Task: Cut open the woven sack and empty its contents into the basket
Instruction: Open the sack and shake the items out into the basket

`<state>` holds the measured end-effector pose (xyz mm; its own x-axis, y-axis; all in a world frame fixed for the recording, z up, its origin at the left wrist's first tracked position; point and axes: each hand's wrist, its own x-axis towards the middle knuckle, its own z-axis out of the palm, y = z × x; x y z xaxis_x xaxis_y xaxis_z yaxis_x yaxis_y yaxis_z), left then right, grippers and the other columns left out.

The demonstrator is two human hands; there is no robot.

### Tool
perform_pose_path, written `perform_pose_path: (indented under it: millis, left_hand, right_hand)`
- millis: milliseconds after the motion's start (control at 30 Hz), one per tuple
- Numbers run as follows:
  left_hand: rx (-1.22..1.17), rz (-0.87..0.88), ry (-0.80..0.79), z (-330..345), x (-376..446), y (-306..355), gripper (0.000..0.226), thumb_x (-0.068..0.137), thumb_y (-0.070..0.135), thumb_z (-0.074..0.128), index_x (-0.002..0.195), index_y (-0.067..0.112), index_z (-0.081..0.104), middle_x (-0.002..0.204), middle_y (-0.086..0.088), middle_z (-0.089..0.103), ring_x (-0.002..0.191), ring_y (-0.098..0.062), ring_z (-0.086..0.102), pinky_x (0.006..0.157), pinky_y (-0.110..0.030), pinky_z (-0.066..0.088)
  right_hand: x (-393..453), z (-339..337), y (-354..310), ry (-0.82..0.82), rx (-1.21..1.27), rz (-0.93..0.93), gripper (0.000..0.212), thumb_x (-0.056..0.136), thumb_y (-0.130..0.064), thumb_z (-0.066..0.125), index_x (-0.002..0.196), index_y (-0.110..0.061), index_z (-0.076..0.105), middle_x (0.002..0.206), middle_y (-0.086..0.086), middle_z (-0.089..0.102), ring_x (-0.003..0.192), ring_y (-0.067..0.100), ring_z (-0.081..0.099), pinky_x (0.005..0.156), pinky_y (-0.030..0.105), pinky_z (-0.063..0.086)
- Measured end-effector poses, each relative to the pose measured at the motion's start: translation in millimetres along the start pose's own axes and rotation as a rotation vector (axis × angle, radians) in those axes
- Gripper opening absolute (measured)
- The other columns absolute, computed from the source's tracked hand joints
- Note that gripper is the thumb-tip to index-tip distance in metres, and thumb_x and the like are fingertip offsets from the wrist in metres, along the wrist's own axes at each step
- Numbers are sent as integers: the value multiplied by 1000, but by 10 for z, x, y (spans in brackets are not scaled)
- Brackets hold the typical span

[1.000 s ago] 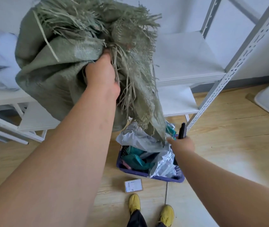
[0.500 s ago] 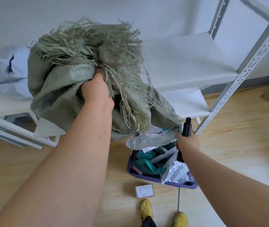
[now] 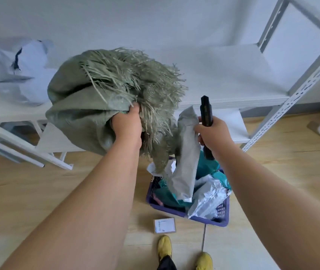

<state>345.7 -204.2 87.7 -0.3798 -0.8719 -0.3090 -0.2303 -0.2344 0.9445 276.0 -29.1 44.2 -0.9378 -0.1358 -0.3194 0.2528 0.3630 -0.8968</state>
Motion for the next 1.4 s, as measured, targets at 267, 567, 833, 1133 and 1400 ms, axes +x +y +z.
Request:
perform_pose_path:
  millis: [267,567,833,1133,1400]
  left_hand:
    - [-291,-136,-355,61,-62,192,74,40,73,83,90,24,59,96,10,60,93,-7,57,89,-29,46]
    - [-343,-558,2,-251,191,-473,60,75,46,79,120,16,53,114,-1,49,101,-23,49,84,-37,45]
    - [405,116,119,-213,-61,-518,48,95,7,51,140,5,35,142,-14,49,128,-29,50,102,-30,39]
    - [504,260,-503,79,-376,-628,99,68,40,86,145,10,30,143,-1,44,131,-18,43,109,-34,38]
    - [127,-159,-11,-100,20,-648,23,99,21,50,119,13,60,94,-2,62,76,-20,60,67,-34,52]
  right_hand:
    - [-157,5,-75,-119,207,96,14,85,0,61,86,-14,62,49,2,48,37,11,41,42,18,38]
    - [19,-438,-322,-111,-481,-234,21,80,-4,59,80,-24,63,63,-2,59,66,21,62,69,32,54]
    - [-41,-406,-244,-55,-405,-188,23,81,-4,54,77,-25,61,66,6,68,61,24,63,71,38,58]
    - [-219,-170,-321,-261,-456,-250,9,87,-15,61,82,-22,65,57,-1,59,46,13,53,51,23,44]
    - [-145,-394,-44,-189,-553,-192,14,86,-20,70,77,-10,64,61,5,55,58,23,51,58,29,39]
